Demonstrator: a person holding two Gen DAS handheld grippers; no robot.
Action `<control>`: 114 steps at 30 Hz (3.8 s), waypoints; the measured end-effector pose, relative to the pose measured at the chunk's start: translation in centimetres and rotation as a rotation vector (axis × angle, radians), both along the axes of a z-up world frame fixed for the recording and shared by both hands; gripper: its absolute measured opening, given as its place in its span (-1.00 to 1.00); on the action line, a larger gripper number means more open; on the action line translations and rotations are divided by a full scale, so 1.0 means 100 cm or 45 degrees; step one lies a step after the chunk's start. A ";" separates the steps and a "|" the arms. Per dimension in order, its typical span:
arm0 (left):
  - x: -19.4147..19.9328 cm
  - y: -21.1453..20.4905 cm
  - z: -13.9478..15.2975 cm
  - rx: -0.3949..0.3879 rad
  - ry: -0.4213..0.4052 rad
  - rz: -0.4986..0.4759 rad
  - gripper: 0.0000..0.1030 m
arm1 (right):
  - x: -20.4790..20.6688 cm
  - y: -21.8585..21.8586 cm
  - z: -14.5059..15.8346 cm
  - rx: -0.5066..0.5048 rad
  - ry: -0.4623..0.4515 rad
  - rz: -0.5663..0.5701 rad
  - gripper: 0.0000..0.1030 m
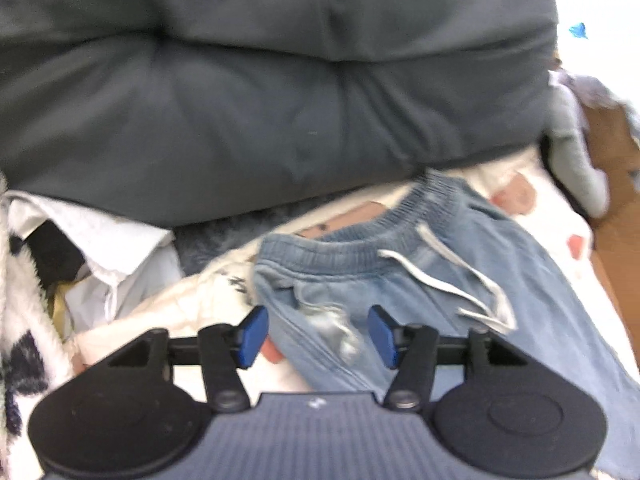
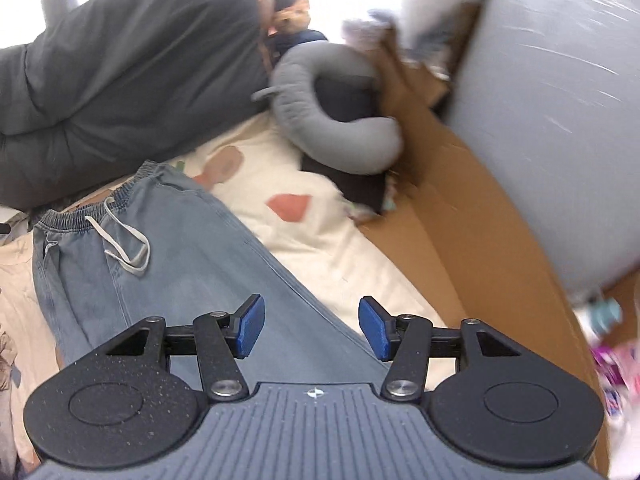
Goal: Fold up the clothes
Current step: 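Open both grippers and lift them away from the denim, then move the right gripper to the trouser leg hem while the left gripper approaches the legs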
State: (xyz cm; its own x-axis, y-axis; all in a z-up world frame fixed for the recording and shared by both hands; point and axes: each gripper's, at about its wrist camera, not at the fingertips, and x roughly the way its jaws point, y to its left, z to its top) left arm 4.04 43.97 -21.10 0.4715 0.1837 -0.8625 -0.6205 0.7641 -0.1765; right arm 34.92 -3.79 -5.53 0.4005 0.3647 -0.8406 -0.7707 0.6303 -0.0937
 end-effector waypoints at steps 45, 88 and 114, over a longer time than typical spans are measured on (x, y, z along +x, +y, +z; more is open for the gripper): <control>-0.007 -0.108 0.167 -0.228 0.005 -0.257 0.42 | -0.212 -0.405 0.182 0.384 -0.169 -0.651 0.35; 0.015 -0.129 -0.005 -0.306 0.252 -0.236 0.42 | -0.293 -0.299 -0.189 0.514 0.393 -0.609 0.35; 0.009 -0.134 -0.097 -0.474 0.215 -0.111 0.43 | -0.293 -0.169 -0.295 0.474 0.646 -0.312 0.36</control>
